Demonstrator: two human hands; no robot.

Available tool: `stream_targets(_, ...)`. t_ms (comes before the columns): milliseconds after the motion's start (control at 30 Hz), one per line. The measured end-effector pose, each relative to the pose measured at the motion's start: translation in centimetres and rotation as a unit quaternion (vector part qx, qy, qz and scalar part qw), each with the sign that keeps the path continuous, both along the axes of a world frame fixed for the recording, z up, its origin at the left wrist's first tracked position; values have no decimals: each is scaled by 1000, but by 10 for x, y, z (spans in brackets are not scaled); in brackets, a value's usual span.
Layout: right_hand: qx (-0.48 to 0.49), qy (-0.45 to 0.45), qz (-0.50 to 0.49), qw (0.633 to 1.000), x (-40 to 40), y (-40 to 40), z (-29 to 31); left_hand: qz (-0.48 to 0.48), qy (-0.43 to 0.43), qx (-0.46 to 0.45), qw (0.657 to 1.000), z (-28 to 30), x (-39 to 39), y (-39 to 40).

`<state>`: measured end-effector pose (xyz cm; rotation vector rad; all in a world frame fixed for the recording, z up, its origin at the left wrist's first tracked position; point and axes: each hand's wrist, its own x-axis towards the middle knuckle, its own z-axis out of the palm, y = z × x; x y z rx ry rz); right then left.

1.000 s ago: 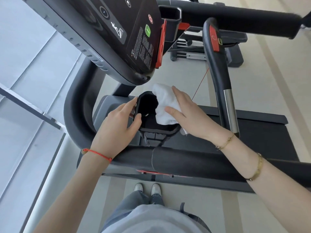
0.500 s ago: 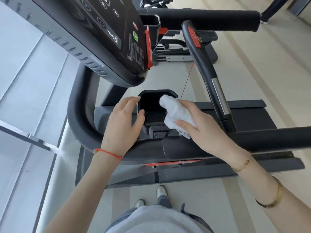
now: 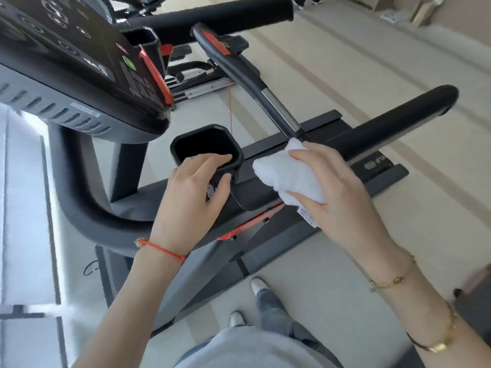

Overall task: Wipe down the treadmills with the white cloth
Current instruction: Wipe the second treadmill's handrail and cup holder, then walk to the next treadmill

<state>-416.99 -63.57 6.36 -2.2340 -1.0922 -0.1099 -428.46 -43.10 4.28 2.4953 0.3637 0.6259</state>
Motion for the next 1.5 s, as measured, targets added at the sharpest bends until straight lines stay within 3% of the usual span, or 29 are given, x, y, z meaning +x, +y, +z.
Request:
stream_targets(167,7,-11,-89,996,-28,-38,-7,-93,-14,13,995,-1,3,-22)
stream_targets(367,9,39,-192,981,-60,-84,-26,-183,-7,11,983,-8,15,-59)
stream_targets(733,15,121,-387,914,-79,-185,-56,-358,33,15,933,-23,82,-158)
stream_targets(1200,19,128,-545,828,-58,-326,-65,-543,57,26,838,-32,189,-340)
stream_targets(1500,58,133,-650,746,-46,-366,-67,-670,59,30,739,-39,248,-444)
